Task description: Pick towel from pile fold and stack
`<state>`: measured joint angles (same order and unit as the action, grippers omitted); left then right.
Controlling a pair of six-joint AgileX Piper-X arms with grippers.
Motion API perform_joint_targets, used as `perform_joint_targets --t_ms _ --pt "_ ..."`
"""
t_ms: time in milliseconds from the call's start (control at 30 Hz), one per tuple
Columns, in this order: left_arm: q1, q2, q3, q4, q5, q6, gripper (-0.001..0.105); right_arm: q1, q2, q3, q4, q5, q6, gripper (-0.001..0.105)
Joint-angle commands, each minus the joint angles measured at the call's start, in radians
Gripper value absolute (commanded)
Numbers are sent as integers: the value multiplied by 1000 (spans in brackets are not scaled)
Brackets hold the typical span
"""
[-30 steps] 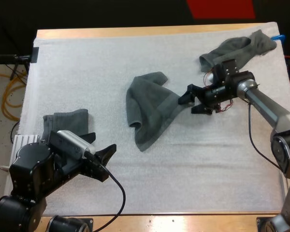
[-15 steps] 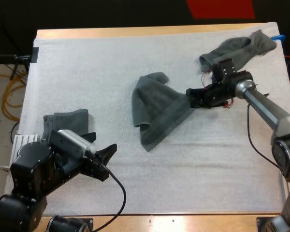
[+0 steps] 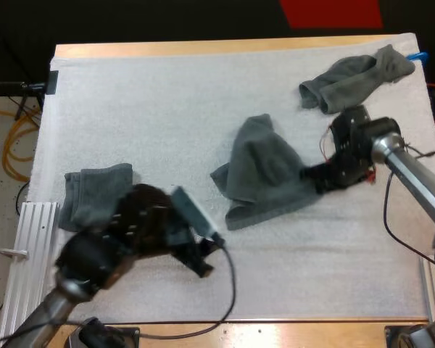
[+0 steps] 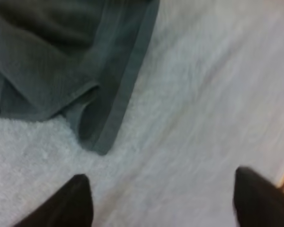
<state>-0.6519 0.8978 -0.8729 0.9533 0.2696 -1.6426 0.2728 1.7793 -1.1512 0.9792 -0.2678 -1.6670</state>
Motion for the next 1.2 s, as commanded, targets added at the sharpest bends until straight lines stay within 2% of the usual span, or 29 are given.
perform_joint_targets --t_ms 0,100,200,333,533,667,767,1033,1067,1167 --pt "-50 36 -6 -40 -86 2 61 1 -37 34 12 2 -13 0" --pt "-114 123 -6 -92 -178 -10 61 1 -92 105 -1 2 -13 0" --pt "-133 214 -6 -147 -250 -35 61 1 -144 157 -7 2 -13 0" --pt "-130 342 -6 -230 -257 -78 61 1 -203 201 -10 2 -13 0" --pt "-130 516 -6 -284 -257 -82 61 1 -250 219 -23 2 -13 0" --pt "-130 615 -6 -285 -314 -88 61 1 -253 219 -31 2 -13 0" --pt "-130 666 -6 -286 -339 -88 61 1 -253 219 -32 2 -13 0" --pt "-130 740 -6 -347 -341 -86 60 1 -253 219 -36 2 -13 0" --pt "-130 742 -6 -350 -341 -86 59 1 -253 219 -36 2 -13 0" --pt "-130 744 -6 -352 -341 -86 39 1 -253 219 -36 2 -13 0"
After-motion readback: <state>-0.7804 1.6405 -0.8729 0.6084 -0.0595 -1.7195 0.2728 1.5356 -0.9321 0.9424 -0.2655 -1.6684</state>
